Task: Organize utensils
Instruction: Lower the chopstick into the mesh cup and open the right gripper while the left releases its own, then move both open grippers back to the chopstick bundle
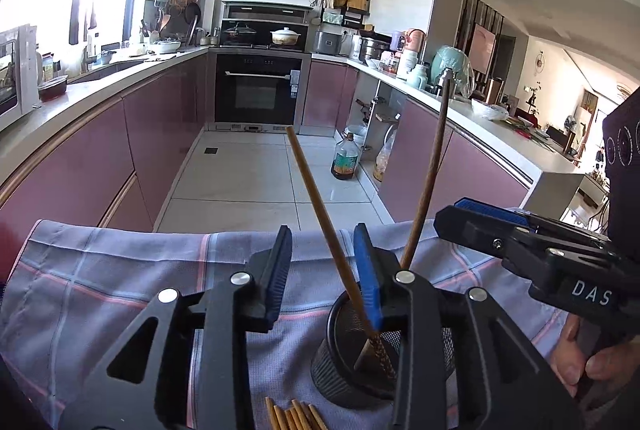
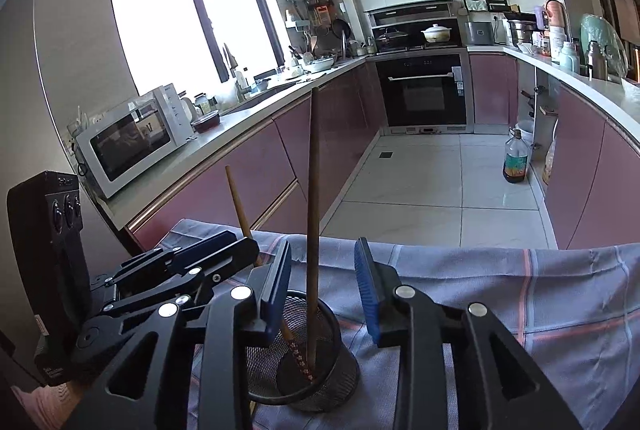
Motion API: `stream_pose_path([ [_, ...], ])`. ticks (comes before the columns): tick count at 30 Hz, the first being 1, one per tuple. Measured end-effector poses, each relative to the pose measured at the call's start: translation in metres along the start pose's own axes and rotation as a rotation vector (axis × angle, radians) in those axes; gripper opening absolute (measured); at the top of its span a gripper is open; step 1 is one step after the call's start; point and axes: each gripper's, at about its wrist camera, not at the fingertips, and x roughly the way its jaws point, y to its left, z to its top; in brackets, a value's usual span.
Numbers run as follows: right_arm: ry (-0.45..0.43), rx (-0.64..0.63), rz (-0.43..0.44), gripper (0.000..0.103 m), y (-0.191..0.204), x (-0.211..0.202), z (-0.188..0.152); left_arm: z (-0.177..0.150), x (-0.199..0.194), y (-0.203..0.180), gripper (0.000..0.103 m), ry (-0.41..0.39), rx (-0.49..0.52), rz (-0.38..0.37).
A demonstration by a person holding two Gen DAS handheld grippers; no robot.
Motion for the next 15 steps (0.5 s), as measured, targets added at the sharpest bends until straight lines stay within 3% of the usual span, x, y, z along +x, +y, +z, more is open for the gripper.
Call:
stream_pose_path([
  [8,-0.036,-0.010,0.010,0.043,0.005,-0.022,-0.006,-0.006,-0.038,0.023,0.045,0.005,0.012,-0.003],
  [15,-0.038,-0.071,0.058,0.047,0.025,-0.048,-0.026,-0.041,-0.083,0.042,0.055,0.034,0.026,-0.002],
])
